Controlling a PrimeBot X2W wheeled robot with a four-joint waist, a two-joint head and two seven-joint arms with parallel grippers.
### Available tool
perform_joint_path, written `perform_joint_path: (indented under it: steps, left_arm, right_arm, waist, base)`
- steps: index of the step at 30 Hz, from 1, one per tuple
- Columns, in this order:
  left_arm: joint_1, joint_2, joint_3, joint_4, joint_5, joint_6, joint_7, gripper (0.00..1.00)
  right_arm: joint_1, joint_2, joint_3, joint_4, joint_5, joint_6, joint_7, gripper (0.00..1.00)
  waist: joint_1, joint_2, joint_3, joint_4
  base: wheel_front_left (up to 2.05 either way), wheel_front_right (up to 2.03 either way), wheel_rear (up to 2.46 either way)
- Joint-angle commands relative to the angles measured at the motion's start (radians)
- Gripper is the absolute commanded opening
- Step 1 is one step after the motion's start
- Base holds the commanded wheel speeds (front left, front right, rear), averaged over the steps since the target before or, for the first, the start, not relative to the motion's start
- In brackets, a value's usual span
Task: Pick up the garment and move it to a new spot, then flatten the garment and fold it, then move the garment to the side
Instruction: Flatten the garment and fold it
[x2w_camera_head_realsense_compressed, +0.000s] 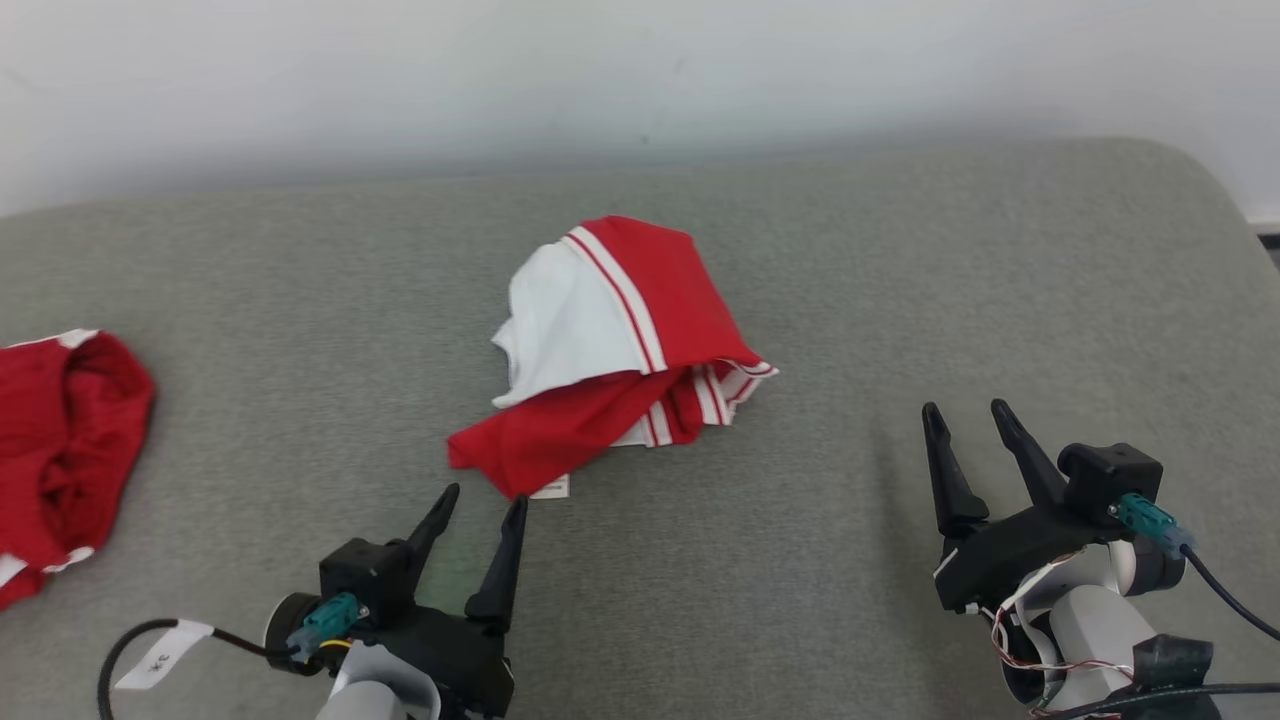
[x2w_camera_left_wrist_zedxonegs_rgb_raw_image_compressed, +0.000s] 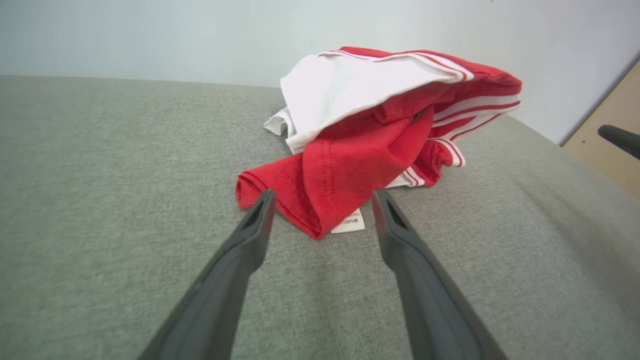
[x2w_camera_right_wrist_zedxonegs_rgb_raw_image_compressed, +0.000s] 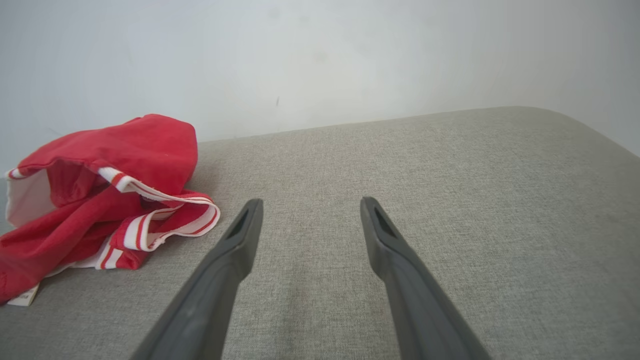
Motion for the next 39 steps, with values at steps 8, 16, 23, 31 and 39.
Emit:
perform_joint_path:
  steps: [8, 16, 23, 31, 39]
  left_arm:
    - [-0.062, 0.001, 0.072, 0.106, 0.024, 0.003, -0.002, 1.0]
    - [-0.103, 0.001, 0.147, 0.164, 0.045, -0.015, -0.001, 0.0]
    - [-0.09, 0.001, 0.176, -0.091, 0.117, -0.033, -0.002, 0.0]
    - [-0.135, 0.001, 0.069, -0.299, 0.095, -0.044, -0.002, 0.0]
    - [-0.243, 0.001, -0.052, -0.289, 0.011, -0.017, -0.002, 0.0]
  right_arm:
    - [0.02, 0.034, -0.027, -0.051, -0.033, -0.001, -0.001, 1.0]
    - [0.031, 0.051, -0.057, -0.067, -0.045, -0.001, -0.001, 1.0]
    - [0.057, 0.054, -0.092, -0.06, -0.054, -0.001, -0.001, 1.0]
    - [0.084, 0.074, -0.079, -0.025, -0.05, -0.001, -0.001, 1.0]
    - [0.104, 0.108, -0.061, -0.001, -0.032, -0.001, -0.001, 1.0]
  waist:
    - [0.0, -0.0001, 0.091, -0.149]
    - [0.0, -0.0001, 0.116, -0.2]
    - [0.0, -0.0001, 0.091, -0.164]
    - [0.0, -0.0001, 0.014, -0.071]
    - [0.0, -0.0001, -0.053, -0.048]
  base:
    - [0.0, 0.0, 0.0]
    - [0.0, 0.0, 0.0]
    - [0.0, 0.0, 0.0]
    - [0.0, 0.0, 0.0]
    - [0.0, 0.0, 0.0]
